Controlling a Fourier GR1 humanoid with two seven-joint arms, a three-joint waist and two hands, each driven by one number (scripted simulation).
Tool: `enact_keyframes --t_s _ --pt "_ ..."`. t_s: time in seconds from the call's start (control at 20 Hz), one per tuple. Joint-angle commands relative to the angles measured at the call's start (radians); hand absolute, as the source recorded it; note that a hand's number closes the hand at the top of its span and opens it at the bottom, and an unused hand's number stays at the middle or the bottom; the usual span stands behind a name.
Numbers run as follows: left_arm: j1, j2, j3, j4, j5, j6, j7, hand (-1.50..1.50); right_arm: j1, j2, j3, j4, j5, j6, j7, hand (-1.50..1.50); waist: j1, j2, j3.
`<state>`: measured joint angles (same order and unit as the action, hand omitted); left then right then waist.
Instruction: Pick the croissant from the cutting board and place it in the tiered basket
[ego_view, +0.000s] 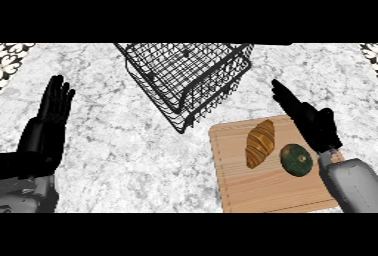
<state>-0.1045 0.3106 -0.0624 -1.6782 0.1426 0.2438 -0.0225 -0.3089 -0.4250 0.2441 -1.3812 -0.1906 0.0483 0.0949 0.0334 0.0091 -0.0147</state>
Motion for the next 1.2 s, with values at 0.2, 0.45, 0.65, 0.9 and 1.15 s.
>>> enact_keyframes --t_s 0.2,0.45,0.65,0.9,1.15 --pt "0.03 -0.026 -0.11 0.094 0.0 -0.102 0.003 0.0 -0.115 0.184 -0.2 0.101 0.098 -0.536 0.096 -1.5 -0.049 0.004 0.012" --pt "0.039 -0.046 -0.161 0.168 0.04 -0.189 0.002 0.0 -0.147 0.345 -0.242 0.184 0.216 -0.902 0.057 -1.5 -0.027 0.01 0.013" --pt "0.005 -0.057 -0.152 0.263 0.039 -0.227 -0.058 0.0 -0.243 0.403 -0.182 0.289 0.397 -1.103 -0.03 -1.5 -0.018 0.002 0.012" --pt "0.042 -0.064 -0.161 0.234 0.023 -0.209 -0.046 0.0 -0.326 0.31 -0.029 0.393 0.665 -1.052 0.408 -1.5 -0.041 -0.026 0.007" --pt "0.039 -0.056 -0.149 0.272 0.023 -0.213 -0.05 0.0 -0.354 0.242 0.043 0.559 0.729 -0.751 0.639 -1.5 -0.045 -0.033 -0.003"
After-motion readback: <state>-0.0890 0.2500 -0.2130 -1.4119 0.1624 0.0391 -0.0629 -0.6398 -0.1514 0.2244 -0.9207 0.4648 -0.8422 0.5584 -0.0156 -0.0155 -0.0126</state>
